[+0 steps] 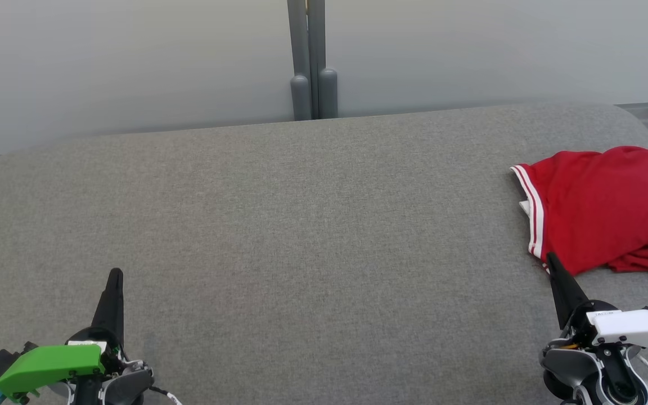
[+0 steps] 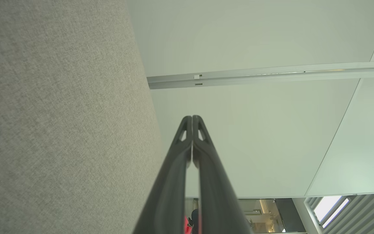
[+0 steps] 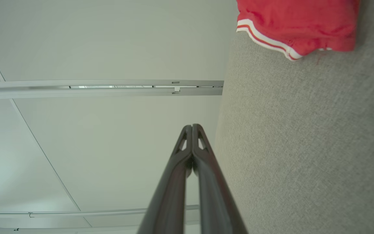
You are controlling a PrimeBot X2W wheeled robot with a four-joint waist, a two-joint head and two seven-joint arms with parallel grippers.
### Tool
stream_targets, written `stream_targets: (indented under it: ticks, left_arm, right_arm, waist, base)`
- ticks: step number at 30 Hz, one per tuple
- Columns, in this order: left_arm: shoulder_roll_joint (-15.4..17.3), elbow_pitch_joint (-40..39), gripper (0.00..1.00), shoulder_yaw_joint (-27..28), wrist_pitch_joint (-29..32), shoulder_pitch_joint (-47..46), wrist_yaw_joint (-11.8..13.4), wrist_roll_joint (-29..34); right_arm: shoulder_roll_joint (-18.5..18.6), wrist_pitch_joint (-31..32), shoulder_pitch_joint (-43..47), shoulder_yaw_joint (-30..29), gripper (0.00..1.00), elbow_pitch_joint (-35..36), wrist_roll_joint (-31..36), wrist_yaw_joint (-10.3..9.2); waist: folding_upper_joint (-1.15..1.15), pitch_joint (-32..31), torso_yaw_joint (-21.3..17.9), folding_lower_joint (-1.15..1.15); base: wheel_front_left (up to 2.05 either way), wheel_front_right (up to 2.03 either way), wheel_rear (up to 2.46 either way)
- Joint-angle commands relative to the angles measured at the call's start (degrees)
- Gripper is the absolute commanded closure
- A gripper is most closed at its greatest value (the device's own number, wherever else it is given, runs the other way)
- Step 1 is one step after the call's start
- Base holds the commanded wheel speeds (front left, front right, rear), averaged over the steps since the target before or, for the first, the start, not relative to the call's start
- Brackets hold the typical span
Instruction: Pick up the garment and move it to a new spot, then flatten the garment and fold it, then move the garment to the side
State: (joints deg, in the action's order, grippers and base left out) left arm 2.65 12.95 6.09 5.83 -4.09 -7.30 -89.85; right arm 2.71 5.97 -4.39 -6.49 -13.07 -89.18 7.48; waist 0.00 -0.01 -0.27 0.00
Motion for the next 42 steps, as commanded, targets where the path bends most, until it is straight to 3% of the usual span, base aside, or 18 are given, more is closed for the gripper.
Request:
stream_targets:
  ticks: [1,42]
  left_arm:
    - [0.4,-0.33,1.0,0.34,0.38,-0.97,-0.31,-1.4]
    - [0.4,-0.42,1.0,0.45,0.79,-1.15,-0.35,-2.73]
  right_arm:
    - [0.28,0.46,-0.8,0.09,1.0,0.36,-1.61,0.02]
    - [0.29,0.86,-0.77,0.11,1.0,0.39,-3.54,0.02]
  waist:
    - [0.0,0.05,0.08,0.0]
    - [0.0,0.15,0.27,0.0]
  base:
    - [0.0,0.0,0.0]
    - [0.0,0.0,0.0]
